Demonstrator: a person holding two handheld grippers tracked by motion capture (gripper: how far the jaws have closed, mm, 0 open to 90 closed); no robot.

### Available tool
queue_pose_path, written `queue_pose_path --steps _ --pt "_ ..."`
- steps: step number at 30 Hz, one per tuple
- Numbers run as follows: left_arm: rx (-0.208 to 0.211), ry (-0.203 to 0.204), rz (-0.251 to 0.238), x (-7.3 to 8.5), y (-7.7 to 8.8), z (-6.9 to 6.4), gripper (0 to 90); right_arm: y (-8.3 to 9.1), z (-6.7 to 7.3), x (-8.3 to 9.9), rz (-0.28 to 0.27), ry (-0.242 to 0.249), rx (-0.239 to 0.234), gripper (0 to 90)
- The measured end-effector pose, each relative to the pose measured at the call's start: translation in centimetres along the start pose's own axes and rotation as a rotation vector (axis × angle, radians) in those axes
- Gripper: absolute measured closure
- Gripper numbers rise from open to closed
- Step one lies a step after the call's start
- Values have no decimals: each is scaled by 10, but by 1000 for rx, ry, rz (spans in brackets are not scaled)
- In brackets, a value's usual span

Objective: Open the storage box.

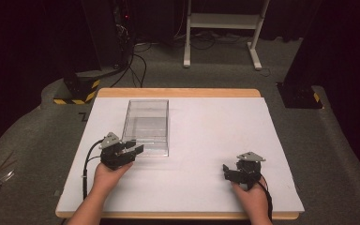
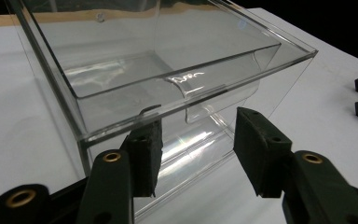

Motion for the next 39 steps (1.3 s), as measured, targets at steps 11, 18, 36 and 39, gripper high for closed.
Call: queue_pose_path --steps 11,18,36,39 --pt "60 -37 -20 0 -5 4 623 0 0 0 -2 0 4 137" --pt "93 -44 -44 3 -5 9 687 0 1 0 -4 1 6 138" --pt "172 -22 -109 14 -8 20 762 0 1 0 -5 3 8 141" --pt "175 -26 -116 15 -7 20 770 0 1 0 -5 3 8 141"
Point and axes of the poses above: each handheld gripper's, and its own axes: y roughly backward along the jaws, x roughly out of its underside, z roughly to its left, the point moved 1 cm from there along -y, roughly forward along the jaws, and after that the axes turned 5 degrees about z, right-handed, at the moved point
